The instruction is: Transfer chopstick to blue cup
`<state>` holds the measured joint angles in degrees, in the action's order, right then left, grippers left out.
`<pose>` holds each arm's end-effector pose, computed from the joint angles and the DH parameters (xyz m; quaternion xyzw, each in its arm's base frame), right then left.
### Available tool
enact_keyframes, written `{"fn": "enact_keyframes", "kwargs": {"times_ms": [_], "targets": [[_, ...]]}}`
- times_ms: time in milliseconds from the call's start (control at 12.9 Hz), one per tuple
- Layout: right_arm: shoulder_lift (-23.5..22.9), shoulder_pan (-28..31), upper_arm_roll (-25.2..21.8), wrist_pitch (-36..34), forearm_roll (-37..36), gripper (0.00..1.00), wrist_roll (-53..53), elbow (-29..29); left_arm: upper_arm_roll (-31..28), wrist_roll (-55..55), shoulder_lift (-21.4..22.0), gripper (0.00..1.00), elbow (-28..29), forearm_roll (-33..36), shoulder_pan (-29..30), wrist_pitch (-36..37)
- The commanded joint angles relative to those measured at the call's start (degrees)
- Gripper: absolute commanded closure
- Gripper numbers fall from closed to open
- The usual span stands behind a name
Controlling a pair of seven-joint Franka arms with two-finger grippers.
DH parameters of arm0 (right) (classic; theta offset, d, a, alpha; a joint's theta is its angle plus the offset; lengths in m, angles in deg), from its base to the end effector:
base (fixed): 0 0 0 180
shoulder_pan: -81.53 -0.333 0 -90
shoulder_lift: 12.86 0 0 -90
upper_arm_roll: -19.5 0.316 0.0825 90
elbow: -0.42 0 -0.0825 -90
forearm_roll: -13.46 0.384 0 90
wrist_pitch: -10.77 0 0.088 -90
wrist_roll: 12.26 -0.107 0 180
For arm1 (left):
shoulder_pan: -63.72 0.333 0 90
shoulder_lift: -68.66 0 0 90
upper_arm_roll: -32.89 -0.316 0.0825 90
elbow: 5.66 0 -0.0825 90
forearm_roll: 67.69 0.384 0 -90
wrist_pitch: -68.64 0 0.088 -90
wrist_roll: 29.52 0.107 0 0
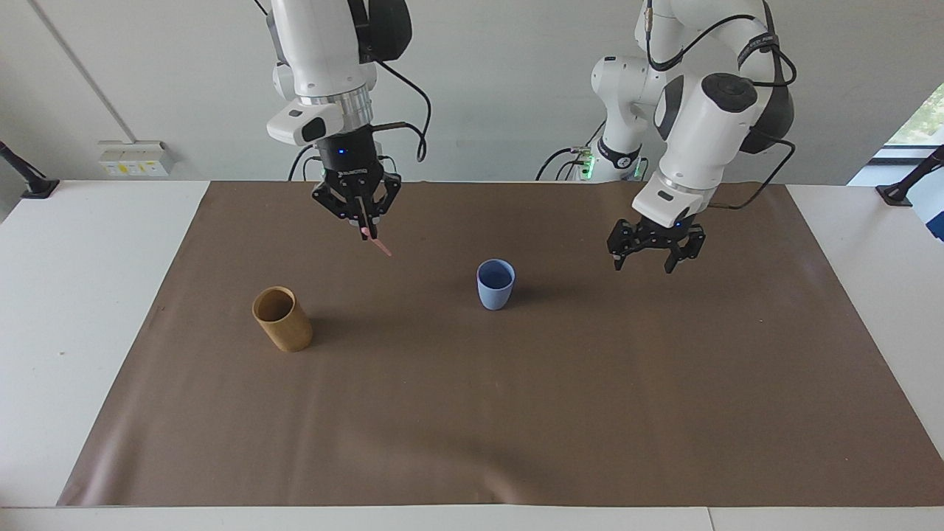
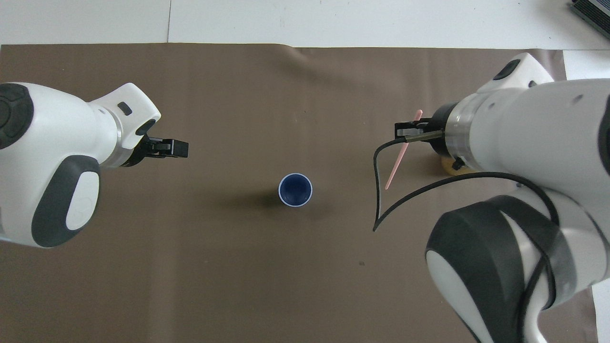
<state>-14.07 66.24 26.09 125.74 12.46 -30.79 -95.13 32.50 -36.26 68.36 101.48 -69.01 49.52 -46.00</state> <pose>0.5548 0.2209 0.6099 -0.9869 -0.0310 -0.1511 0.0479 0.5590 -0.1388 0.5171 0.9963 -0.0574 0.0599 0.0218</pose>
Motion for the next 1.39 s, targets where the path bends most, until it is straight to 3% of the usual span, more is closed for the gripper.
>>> {"fn": "enact_keyframes", "kwargs": {"times_ms": [0, 232, 464, 929, 1315], "targets": [[-5.5, -4.7, 0.1, 0.1, 0.9, 1.00, -6.8, 5.5, 0.6, 4.2, 1.0, 0.00, -6.0, 0.1, 3.4, 9.8], [-13.4, -10.7, -0.1, -0.1, -0.6, 1.00, -13.8, 13.3, 0.5, 7.5, 0.8, 0.00, -14.6, 0.1, 6.6, 19.9], [-14.8, -11.7, 0.1, 1.3, -3.2, 1.00, -15.4, 13.7, 0.5, 7.6, 0.3, 0.00, -19.7, 0.1, 8.8, 25.3], [-15.6, -11.1, 0.1, 7.6, -5.0, 1.00, -14.3, 11.8, 0.7, 8.6, 0.9, 0.00, -19.9, 0.1, 9.5, 26.5], [-15.3, -11.8, 0.2, 12.9, -5.9, 1.00, -11.2, 6.9, 0.7, 8.6, 0.9, 0.00, -19.9, 0.1, 9.5, 26.6]]}}
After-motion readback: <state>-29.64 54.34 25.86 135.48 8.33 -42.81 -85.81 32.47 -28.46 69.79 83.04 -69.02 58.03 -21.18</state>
